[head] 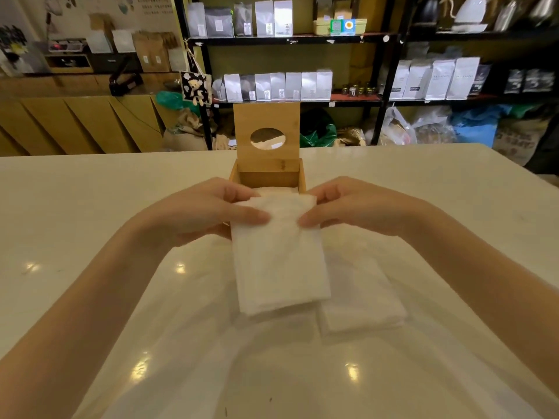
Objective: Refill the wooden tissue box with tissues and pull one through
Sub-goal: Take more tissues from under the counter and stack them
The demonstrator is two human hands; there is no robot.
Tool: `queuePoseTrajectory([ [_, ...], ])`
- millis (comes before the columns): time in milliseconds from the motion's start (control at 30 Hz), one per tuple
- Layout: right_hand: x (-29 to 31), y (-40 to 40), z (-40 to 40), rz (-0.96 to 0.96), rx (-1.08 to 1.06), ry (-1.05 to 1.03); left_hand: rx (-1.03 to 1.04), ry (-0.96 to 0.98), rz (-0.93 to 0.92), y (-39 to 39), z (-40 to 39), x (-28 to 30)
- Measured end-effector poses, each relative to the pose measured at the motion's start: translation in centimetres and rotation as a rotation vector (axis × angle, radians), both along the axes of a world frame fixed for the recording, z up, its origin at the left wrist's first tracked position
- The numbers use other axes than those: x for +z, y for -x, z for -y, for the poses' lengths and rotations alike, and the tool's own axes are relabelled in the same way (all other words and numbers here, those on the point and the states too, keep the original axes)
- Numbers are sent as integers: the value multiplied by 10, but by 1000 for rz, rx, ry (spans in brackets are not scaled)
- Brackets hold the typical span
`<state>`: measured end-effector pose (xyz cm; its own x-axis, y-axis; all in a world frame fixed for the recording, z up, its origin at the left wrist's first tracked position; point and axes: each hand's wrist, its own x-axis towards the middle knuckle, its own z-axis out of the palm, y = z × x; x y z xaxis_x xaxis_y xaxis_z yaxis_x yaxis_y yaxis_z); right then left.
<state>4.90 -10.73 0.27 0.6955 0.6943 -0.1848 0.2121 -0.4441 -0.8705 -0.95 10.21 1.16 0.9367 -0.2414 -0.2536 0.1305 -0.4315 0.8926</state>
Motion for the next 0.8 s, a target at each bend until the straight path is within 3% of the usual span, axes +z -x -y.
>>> queuePoseTrajectory([
  [133, 12, -6, 24, -39, -109, -121, 22, 147, 7, -12, 25, 11],
  [267, 10, -9, 52, -116, -118, -81, -21, 172, -27, -21, 51, 1],
  [433, -10, -9, 70, -227, -127, 64, -49, -48, -45, -26, 75, -27],
  [800, -33, -10, 64, -123, -120, 222, -55, -302, 11, -29, 84, -48],
])
